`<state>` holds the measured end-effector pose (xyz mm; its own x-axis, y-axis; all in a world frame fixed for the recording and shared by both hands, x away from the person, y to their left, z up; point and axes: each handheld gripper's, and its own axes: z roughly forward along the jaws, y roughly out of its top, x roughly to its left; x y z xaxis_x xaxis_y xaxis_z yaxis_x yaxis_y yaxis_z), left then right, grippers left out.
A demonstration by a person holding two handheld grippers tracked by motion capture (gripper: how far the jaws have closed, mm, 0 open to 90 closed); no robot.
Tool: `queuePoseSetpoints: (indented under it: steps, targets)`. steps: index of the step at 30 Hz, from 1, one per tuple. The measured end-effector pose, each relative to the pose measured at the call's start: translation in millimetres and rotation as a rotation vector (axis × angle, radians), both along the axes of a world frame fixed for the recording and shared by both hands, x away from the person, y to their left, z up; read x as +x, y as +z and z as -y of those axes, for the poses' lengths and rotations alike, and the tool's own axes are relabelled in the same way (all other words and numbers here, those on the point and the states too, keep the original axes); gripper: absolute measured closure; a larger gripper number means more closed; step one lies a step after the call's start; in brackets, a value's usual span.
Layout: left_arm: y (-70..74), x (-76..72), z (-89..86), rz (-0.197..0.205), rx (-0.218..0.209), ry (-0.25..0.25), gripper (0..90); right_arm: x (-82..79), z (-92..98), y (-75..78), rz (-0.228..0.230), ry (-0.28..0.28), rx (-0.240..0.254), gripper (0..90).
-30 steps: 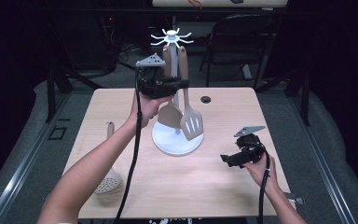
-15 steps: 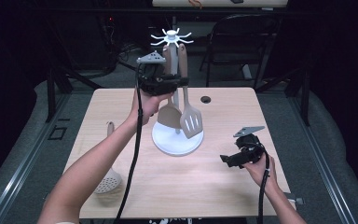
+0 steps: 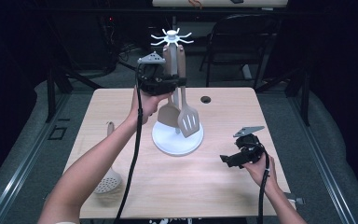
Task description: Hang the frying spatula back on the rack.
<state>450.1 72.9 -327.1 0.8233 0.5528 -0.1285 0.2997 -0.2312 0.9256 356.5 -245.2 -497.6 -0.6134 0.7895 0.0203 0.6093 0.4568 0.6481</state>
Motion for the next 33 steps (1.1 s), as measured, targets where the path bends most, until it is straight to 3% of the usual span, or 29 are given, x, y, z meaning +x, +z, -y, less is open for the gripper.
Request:
queuePoseSetpoints:
  steps: [10, 13, 19, 27, 33]
  targets:
    - [2.0, -5.3, -0.6, 0.035, 0.047, 0.055, 75.8, 0.0, -0.7, -0.7, 0.0, 0.007, -0.001, 1.4]
    - [1.9, -6.7, -0.7, 0.045, 0.049, 0.055, 74.9, -0.1, -0.2, 1.6, 0.0, 0.011, -0.041, 1.4]
    - [1.5, -9.7, -1.6, 0.047, 0.045, 0.056, 67.3, 0.0, -0.8, -0.4, 0.004, 0.008, -0.019, 1.4]
    - [-0.3, -21.2, 1.6, 0.059, 0.081, 0.054, 47.2, 0.2, -1.8, -1.2, -0.006, 0.016, -0.02, 1.4]
    - [-7.0, -27.5, -7.6, 0.048, 0.057, 0.021, 38.1, -0.4, -2.2, -0.7, -0.007, 0.019, -0.021, 1.4]
